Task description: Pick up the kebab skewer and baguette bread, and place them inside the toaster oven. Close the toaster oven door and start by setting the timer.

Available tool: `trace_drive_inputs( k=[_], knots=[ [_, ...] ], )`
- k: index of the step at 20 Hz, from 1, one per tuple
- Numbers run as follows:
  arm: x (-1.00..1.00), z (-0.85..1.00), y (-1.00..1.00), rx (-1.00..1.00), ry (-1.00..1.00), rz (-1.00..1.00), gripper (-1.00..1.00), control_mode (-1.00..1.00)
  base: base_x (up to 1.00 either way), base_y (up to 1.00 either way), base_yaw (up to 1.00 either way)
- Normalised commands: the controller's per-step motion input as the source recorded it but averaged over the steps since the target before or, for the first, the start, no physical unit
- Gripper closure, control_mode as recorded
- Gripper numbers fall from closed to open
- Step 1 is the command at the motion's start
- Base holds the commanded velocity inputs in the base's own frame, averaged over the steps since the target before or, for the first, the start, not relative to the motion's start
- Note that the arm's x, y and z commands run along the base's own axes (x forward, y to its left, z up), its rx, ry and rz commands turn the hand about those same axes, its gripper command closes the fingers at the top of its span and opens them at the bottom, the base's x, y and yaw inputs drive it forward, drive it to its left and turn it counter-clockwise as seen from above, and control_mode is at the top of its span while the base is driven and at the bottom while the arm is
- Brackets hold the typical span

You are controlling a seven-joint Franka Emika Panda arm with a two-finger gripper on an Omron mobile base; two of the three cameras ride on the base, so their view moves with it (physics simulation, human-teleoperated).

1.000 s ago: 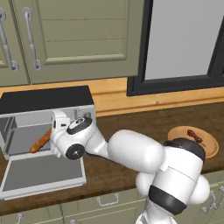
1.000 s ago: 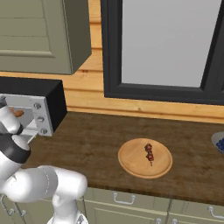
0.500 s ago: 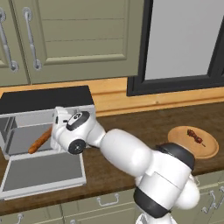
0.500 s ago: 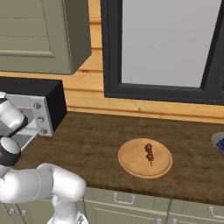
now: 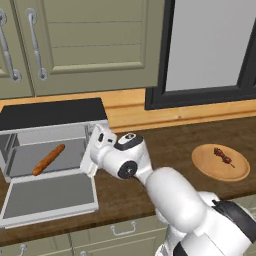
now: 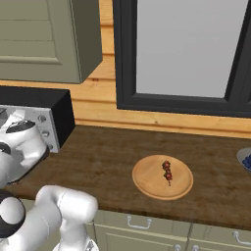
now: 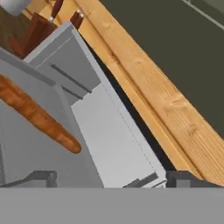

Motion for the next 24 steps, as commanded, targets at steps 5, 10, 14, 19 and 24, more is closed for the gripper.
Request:
trace_drive_inputs(
  k=[5,10,14,19,24],
  knots=[
    [-0.12,1.0,-0.52,0.09,0.23,-0.37,-1.0,-1.0,0.0,0.0,0.0],
    [0.05,1.0,-0.38,0.07,0.18,-0.38,-1.0,-1.0,0.0,0.0,0.0],
    [-0.19,1.0,-0.55,0.14,0.29,-0.38,-1.0,-1.0,0.0,0.0,0.0],
    [-0.79,0.85,-0.93,0.2,0.34,-0.3,-1.0,-1.0,0.0,0.0,0.0],
    [-0.6,0.12,-0.9,0.07,0.21,-0.23,-1.0,-1.0,0.0,0.0,0.0]
  ],
)
